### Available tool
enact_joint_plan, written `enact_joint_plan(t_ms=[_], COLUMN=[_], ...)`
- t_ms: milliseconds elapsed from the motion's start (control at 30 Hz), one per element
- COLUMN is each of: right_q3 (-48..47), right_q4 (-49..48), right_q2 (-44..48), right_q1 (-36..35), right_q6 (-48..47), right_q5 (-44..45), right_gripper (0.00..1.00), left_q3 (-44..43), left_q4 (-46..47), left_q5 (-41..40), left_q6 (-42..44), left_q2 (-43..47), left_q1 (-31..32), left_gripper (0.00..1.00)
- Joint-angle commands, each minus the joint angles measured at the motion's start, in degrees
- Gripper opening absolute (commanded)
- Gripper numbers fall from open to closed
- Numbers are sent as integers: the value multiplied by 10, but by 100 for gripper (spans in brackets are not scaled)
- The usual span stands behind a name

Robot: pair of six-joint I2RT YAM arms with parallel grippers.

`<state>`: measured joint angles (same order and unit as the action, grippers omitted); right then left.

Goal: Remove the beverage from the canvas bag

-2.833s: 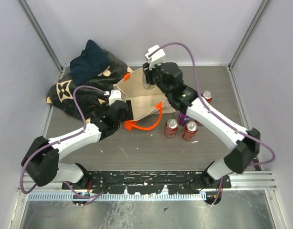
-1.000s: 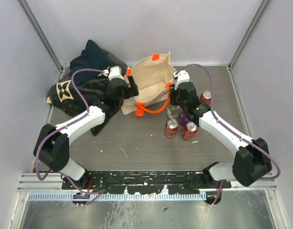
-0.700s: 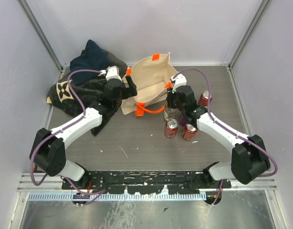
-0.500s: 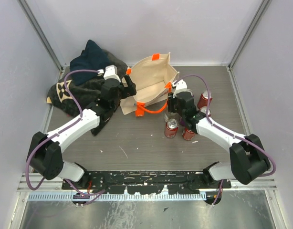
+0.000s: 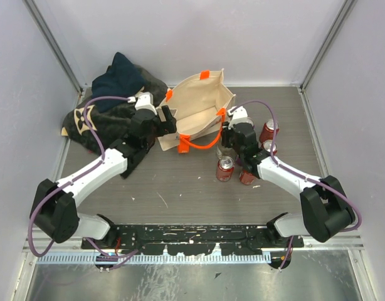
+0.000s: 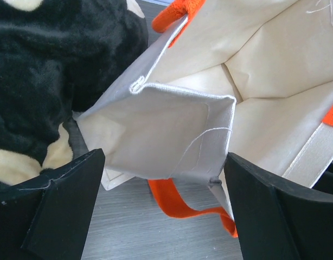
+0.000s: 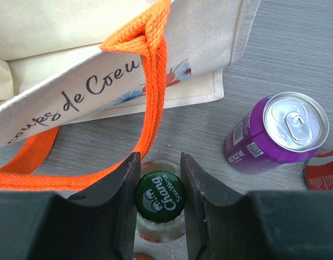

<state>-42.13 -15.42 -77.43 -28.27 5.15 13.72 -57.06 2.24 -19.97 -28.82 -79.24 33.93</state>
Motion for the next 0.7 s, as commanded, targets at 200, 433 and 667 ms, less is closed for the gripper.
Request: enact_joint_plan(t_ms=[200, 433, 667], right_q3=[-13, -45, -94], right_q4=[-71, -33, 12], right_q2=[0, 2, 40], right_q1=[-3, -14, -19], right_q6=[-6, -14, -21], right_q5=[18, 39, 72], right_gripper=[75, 95, 100], left_q3=[35, 55, 90], left_q4=[5, 32, 79], left_q5=[17, 59, 24], left_q6=[39, 52, 54], left_q2=[54, 99, 163], left_q1=[-2, -2, -2], left_gripper=[98, 98, 98])
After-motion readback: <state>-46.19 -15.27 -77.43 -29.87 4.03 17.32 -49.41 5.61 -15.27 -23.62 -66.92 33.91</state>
